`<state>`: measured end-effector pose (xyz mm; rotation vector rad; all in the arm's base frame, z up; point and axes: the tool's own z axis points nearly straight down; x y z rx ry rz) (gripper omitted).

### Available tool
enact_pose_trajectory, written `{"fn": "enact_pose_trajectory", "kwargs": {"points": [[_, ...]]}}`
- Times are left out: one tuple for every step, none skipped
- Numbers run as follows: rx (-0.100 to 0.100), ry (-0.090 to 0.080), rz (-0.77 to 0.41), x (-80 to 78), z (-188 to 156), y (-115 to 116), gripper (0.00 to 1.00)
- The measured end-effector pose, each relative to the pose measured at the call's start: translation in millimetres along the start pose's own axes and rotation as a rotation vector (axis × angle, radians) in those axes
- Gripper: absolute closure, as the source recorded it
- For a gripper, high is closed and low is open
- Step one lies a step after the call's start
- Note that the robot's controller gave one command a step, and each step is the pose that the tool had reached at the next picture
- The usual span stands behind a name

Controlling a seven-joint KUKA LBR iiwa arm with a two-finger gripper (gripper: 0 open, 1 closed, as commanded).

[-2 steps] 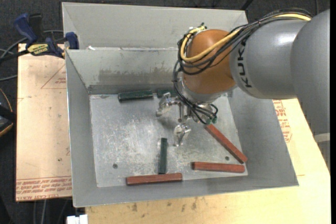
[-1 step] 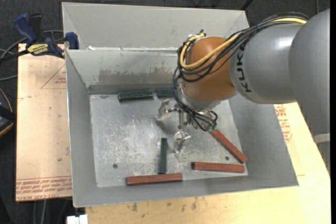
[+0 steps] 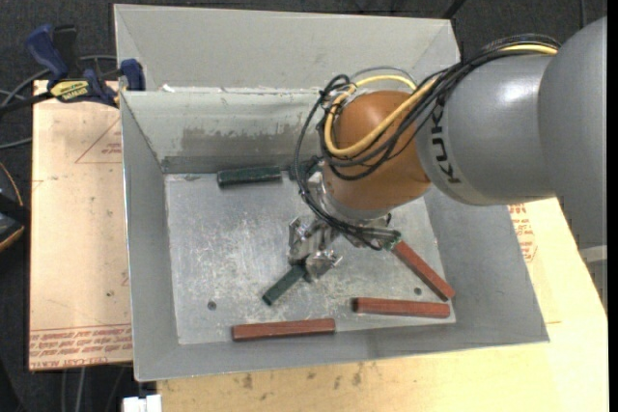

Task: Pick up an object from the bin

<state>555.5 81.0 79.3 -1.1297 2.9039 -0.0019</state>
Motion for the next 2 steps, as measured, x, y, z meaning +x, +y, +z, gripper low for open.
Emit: {"fn": "enact_pose_trajectory", "kwargs": {"points": [[0.000,0.000,0.000,0.0,0.0,0.0,1.00],[-0.009,0.017,-0.105,18.3,-144.7,2.0,1.00]]}}
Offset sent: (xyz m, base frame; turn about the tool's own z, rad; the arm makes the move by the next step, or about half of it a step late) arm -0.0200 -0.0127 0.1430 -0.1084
